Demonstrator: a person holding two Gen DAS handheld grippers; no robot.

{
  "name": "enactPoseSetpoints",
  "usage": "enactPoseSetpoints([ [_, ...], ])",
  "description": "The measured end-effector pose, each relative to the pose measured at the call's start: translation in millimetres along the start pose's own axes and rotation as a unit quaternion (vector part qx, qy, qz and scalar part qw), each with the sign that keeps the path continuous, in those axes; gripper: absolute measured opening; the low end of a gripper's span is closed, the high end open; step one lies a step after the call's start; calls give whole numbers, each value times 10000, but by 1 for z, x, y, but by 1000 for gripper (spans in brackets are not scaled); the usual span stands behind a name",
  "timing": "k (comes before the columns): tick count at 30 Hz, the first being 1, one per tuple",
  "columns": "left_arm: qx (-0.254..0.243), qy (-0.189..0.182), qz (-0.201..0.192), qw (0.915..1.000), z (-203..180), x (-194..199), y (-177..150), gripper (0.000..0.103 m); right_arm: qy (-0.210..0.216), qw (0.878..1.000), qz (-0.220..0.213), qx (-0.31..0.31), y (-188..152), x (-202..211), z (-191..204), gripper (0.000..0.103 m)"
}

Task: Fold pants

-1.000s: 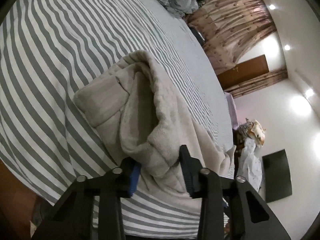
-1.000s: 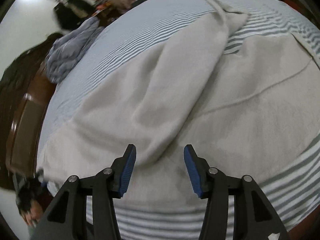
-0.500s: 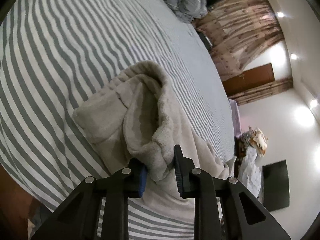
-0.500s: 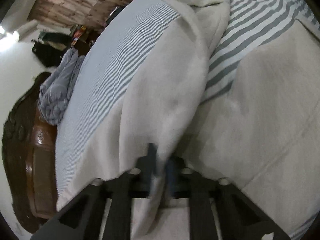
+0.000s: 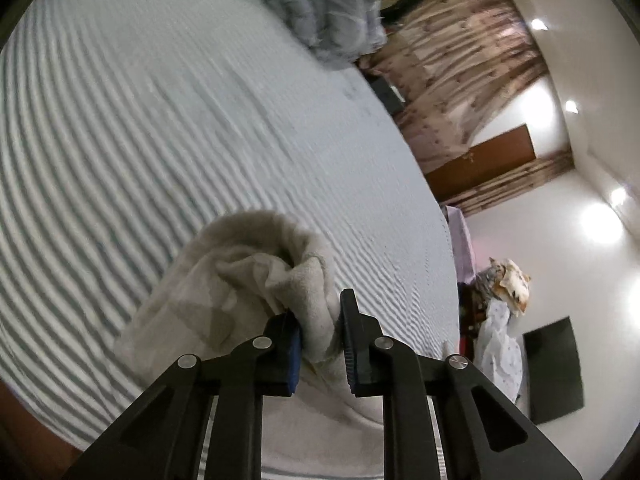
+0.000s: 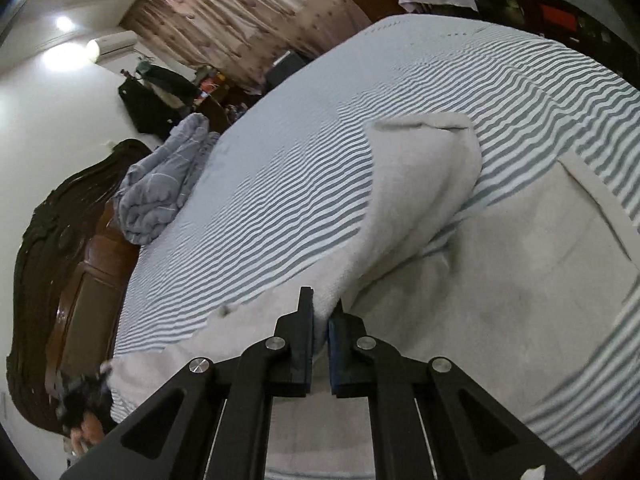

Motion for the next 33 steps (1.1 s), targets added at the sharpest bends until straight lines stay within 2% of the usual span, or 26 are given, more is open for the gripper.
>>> enactPoseSetpoints([
  [4, -303, 137, 196, 9993, 10, -1, -5, 18, -121, 9998, 134, -43, -37, 8, -15, 6],
  [10, -257, 729, 586, 9953, 66, -7, -38, 18, -359, 9964, 681, -360, -92, -19, -54, 6],
  [12, -238, 861, 625, 9940, 78, -10, -46, 18, -455, 9955, 733, -398, -100, -25, -61, 6],
  [15, -170, 862, 556, 9946, 87, -14, -53, 18, -575, 9945, 792, -383, -103, -31, -64, 6],
  [19, -466, 1005, 400, 9930, 84, -15, -60, 18, -802, 9933, 824, -126, -108, -39, -61, 6],
  [25, -1220, 1428, 227, 9819, 67, -20, -68, 20, -970, 9916, 856, -76, -115, -46, -67, 4],
  [30, -1855, 2018, 158, 9616, 47, -28, -76, 24, -917, 9916, 914, -11, -114, -44, -67, 6],
  [31, -1895, 2080, 135, 9595, 50, -24, -74, 25, -901, 9916, 928, -25, -113, -43, -68, 8],
  [33, -1998, 2227, 53, 9542, 41, -23, -76, 27, -838, 9922, 919, -57, -113, -40, -66, 18],
])
Point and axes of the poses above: each gripper's, at about its wrist camera, not at the fingertips, and x roughly against the way its jaws point, z to its left, y to its top, the point moved 3 cm from there along -x, roughly the way its jaws point, and after that the axes turned 2 degrees about y, right-handed, at the moved point
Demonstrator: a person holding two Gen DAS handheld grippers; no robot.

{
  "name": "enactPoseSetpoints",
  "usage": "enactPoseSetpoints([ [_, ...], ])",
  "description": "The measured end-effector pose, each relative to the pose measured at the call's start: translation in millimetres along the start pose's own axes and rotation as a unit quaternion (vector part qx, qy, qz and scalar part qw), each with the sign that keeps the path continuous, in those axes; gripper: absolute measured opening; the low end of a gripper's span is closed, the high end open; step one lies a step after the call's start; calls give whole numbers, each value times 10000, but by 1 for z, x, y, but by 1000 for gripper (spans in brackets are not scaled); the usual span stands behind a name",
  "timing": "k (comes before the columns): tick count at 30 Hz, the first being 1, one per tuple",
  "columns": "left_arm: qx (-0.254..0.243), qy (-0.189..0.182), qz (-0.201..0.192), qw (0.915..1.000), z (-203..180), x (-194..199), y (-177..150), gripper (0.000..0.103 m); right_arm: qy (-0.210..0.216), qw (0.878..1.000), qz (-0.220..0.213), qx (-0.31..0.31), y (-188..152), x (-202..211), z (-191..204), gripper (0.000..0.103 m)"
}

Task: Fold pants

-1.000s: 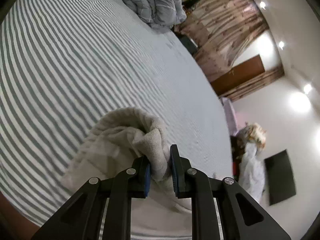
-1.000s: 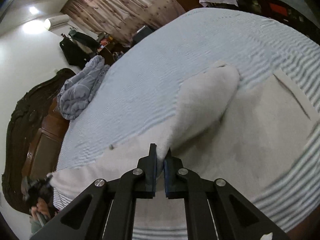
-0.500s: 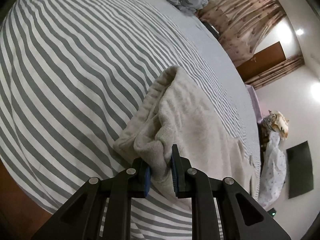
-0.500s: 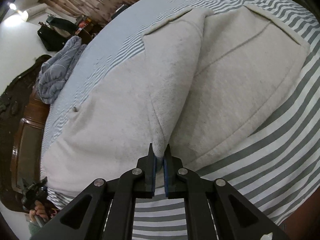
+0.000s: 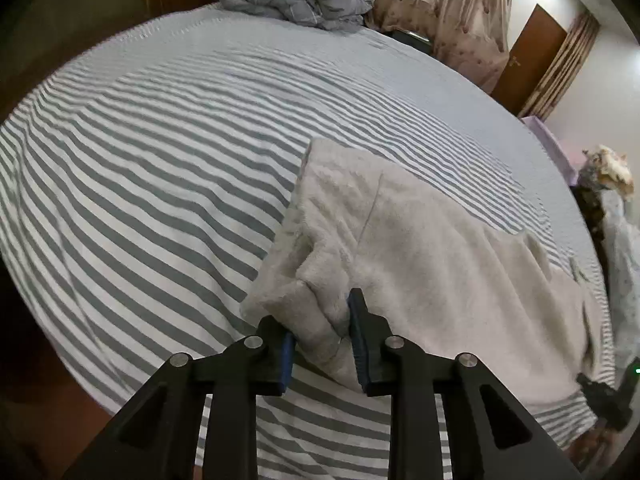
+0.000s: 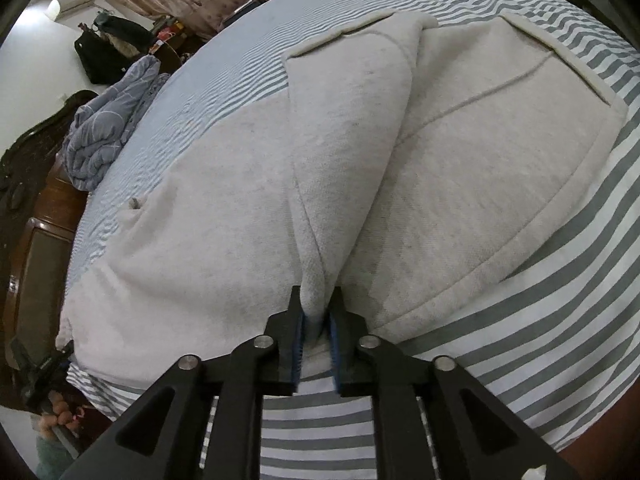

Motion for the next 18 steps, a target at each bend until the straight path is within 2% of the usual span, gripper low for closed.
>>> enactPoseSetpoints([
  [2, -120, 165, -94, 9997, -7, 6, 1, 29, -12, 10000, -37, 43, 0, 6, 1, 32],
  [5, -347, 404, -252, 9983, -18, 19, 0, 32, -67, 9998, -124, 128, -3, 18, 0, 39],
  [11, -546, 706, -646, 9939, -40, 50, -11, 39, 84, 9998, -175, 45, -7, 46, -17, 41],
  [16, -566, 550, -865, 9931, -53, 71, -24, 41, 122, 9996, -270, -22, -6, 68, -34, 41],
  [18, -553, 243, -798, 9950, -63, 77, -30, 41, 146, 9994, -316, -57, -3, 76, -40, 41],
])
Point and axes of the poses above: each gripper's, at about its wrist camera, not at the fingertips, and x roughly against the way its jaws point, z to its left, y to its top, the point moved 3 cm from there along -x, roughly the way its jaws point, and after that the axes turned 2 degrees about y, right-handed, at the moved point
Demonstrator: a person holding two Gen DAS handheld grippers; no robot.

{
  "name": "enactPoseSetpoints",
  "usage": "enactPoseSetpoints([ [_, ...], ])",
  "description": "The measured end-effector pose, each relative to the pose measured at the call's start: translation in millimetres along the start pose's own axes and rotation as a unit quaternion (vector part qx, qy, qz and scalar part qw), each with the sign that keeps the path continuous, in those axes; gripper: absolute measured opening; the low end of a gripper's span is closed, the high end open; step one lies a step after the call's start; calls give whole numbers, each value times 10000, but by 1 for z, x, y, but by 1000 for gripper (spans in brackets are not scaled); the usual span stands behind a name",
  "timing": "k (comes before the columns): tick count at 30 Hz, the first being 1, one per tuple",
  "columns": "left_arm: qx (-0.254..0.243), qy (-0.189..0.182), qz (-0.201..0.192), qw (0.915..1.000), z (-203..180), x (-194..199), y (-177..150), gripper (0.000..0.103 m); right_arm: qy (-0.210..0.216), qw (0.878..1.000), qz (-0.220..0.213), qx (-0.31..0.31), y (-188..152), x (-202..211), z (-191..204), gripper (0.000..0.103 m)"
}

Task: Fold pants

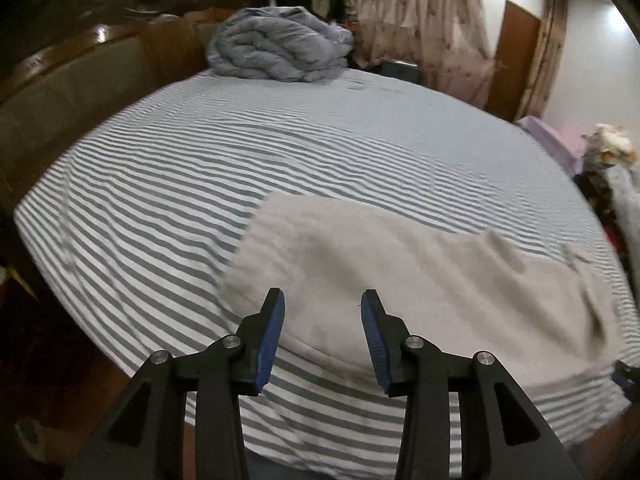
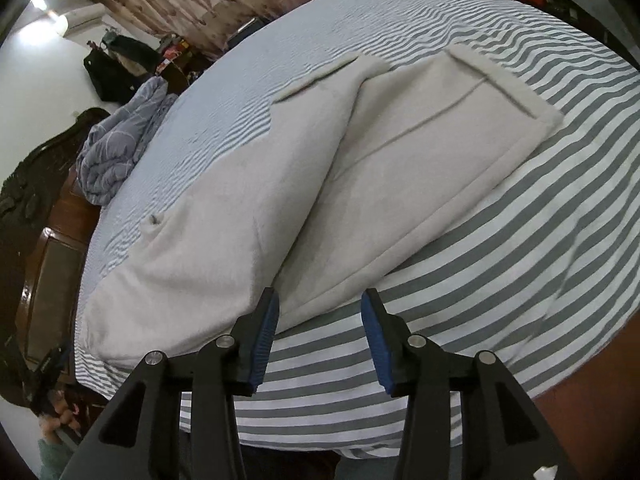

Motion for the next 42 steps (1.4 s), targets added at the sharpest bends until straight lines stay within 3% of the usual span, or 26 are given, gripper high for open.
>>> enactPoseSetpoints([
  [5, -173, -1100, 396, 9930, -52, 5, -15, 42, 24, 9999, -107, 130, 15, 12, 0, 41],
  [11, -1139, -2026, 667, 9703, -157, -2, -49, 42, 140, 9996, -6, 260, 41, 17, 9, 41],
  [18, -1954, -2485, 982, 9436, -265, -23, -92, 42, 91, 9983, 51, 581, 62, 18, 25, 41],
  [25, -2611, -2857, 1073, 9158, -336, -34, -130, 41, -247, 9938, 247, 1058, 92, -2, 35, 41],
  [31, -2577, -2986, 959, 9139, -366, -53, -131, 38, -654, 9807, 617, 1735, 127, -43, 64, 40],
  [36, -2423, -3007, 1076, 9161, -372, -72, -132, 17, -1016, 9654, 1108, 2129, 150, -94, 85, 40],
  [42, -1938, -3269, 1048, 9190, -361, -76, -129, 8, -1743, 9363, 1361, 2729, 164, -159, 103, 37],
])
Point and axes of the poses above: each gripper's, at about its wrist camera, not at the fingertips, and x roughly against the way its jaws point, z to its left, y to its top, the point moved 3 cm from there along -x, roughly the way its jaws point, and after that the axes turned 2 degrees about y, right-handed, at the moved point
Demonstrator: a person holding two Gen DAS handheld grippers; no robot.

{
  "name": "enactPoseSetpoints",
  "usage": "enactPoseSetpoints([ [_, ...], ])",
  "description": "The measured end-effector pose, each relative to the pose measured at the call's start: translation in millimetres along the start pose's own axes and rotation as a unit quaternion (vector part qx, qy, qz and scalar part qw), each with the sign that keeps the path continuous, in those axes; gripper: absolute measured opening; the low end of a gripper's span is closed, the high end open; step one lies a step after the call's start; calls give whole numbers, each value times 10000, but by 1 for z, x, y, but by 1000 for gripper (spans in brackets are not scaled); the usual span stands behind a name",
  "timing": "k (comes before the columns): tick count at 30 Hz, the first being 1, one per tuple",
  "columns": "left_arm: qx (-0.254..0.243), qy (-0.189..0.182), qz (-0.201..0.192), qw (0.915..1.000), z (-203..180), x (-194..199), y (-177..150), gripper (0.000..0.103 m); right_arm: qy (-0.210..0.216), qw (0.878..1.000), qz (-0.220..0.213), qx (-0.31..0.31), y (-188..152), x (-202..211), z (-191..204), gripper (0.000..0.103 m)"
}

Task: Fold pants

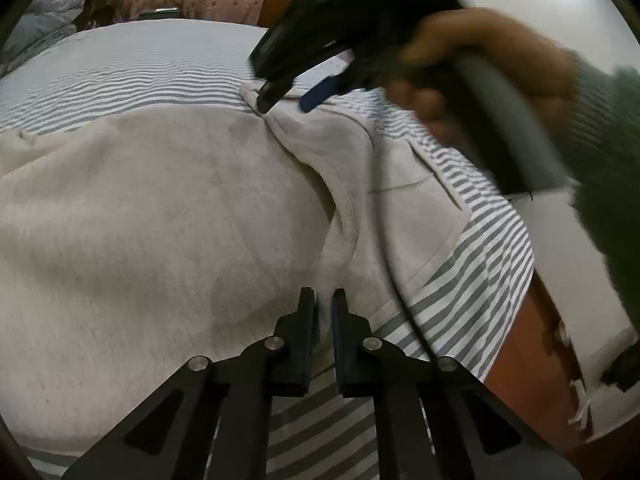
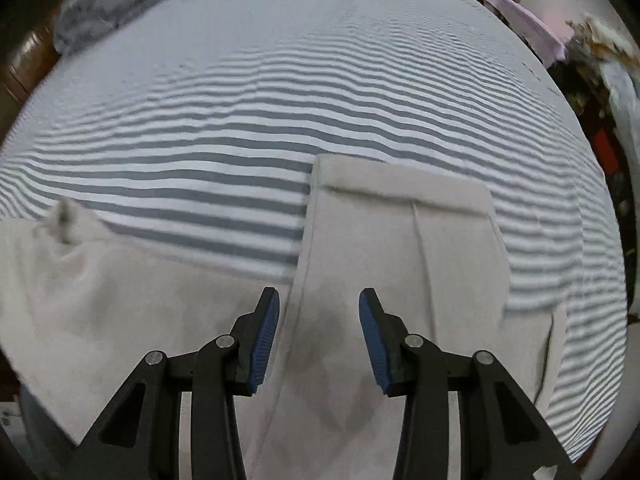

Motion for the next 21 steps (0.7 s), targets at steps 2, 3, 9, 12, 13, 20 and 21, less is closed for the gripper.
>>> enactPoseSetpoints([
  [2, -47, 7, -53, 10000, -2, 0, -1, 8, -235, 9997, 23, 62, 15, -14, 3, 37],
  [3, -57, 1, -67, 10000, -2, 0, -2, 8, -302, 9995, 52, 65, 20, -19, 3, 37],
  [9, 118, -132, -39, 9998, 9, 0, -2, 8, -621, 9980, 127, 66, 40, -43, 1, 24],
  [12, 144, -149, -37, 9998, 13, 2, -2, 8, -654, 9979, -1, 25, 40, -31, -4, 6],
  [13, 142, -145, -46, 9998, 12, 2, -3, 8, -601, 9981, -111, -103, 38, -22, -10, 5],
  [20, -25, 16, -140, 9999, 9, 12, -1, 7, -531, 9873, -944, -1165, -1, 68, -90, 5],
  [21, -81, 32, -171, 9998, 7, 14, 1, 7, -507, 9842, -1045, -1340, -11, 81, -103, 5],
])
Point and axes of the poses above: each gripper's, at about its wrist camera, not at the fingertips, and x roughly against the way its jaws point, z to its left, y to its top, the point moved 3 cm from there along -x, roughly the way its jaws point, and after that the axes turned 2 degrees about y, right-handed, at the moved point
